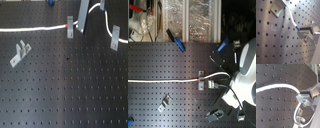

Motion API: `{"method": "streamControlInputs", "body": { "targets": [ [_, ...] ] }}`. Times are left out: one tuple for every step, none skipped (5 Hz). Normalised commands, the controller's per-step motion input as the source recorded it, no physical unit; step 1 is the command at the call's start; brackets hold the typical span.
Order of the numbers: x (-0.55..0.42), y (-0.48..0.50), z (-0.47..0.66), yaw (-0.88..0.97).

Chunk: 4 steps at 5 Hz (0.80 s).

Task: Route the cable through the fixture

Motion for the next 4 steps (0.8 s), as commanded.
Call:
{"method": "streamControlInputs", "body": {
  "targets": [
    [-0.425,-0.169,0.43,0.00],
    [-0.278,-0.363,0.44,-0.72],
    [0.001,0.001,0.02,0.00],
    [0.000,0.000,0.01,0.00]
  ]
}}
